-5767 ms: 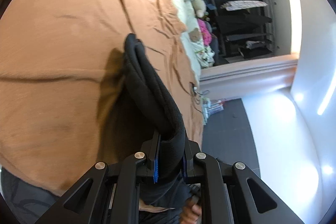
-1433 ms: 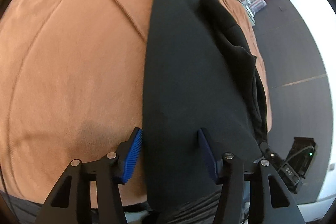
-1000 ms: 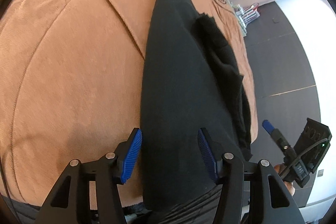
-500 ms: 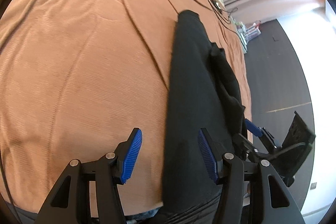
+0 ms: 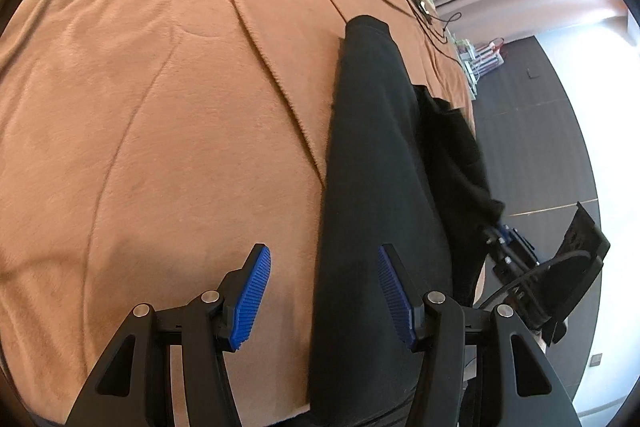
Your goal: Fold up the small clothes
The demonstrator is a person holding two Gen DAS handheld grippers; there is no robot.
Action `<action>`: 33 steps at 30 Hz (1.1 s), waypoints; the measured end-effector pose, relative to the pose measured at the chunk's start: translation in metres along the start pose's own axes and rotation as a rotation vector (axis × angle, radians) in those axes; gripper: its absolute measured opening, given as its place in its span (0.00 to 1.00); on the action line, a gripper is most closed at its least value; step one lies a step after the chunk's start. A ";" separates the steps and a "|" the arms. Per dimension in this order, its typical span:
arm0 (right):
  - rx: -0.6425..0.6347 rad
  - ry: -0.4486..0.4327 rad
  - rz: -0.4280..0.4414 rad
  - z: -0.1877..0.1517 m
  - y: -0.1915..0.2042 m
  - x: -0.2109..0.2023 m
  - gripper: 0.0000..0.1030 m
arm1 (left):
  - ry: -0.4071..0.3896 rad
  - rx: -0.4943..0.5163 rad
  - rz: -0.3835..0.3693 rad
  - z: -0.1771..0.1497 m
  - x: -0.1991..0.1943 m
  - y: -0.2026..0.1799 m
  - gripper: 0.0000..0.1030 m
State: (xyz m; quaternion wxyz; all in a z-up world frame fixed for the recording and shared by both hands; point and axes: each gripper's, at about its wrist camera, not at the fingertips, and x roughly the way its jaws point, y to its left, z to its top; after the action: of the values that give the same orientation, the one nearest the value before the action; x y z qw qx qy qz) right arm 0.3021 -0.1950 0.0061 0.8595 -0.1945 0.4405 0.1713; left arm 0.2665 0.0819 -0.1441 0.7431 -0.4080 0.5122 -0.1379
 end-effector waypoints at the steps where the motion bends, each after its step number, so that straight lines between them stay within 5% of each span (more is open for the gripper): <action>1: 0.012 -0.008 -0.007 -0.001 -0.006 -0.002 0.17 | 0.000 -0.001 0.002 0.002 0.001 -0.001 0.55; 13: 0.336 -0.024 0.114 -0.033 -0.110 0.013 0.17 | 0.032 0.032 0.020 0.029 0.030 -0.021 0.55; 17: 0.469 0.006 0.240 -0.045 -0.137 0.033 0.18 | 0.060 0.037 0.054 0.037 0.040 -0.024 0.55; 21: 0.558 0.001 0.402 -0.055 -0.157 0.048 0.52 | 0.060 0.051 0.064 0.041 0.045 -0.033 0.55; 22: 0.568 0.001 0.427 -0.056 -0.159 0.052 0.52 | 0.059 0.051 0.063 0.041 0.046 -0.035 0.55; 30: 0.599 -0.032 0.561 -0.054 -0.184 0.079 0.50 | 0.065 0.036 0.080 0.045 0.053 -0.035 0.55; 33: 0.605 -0.035 0.554 -0.051 -0.188 0.089 0.21 | 0.058 0.041 0.104 0.046 0.054 -0.036 0.55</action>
State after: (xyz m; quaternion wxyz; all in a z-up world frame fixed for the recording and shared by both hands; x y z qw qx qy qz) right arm 0.4036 -0.3714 -0.0608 0.8066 0.1958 0.4922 0.2622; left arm 0.3380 0.0474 -0.1459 0.7422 -0.3614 0.5511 -0.1215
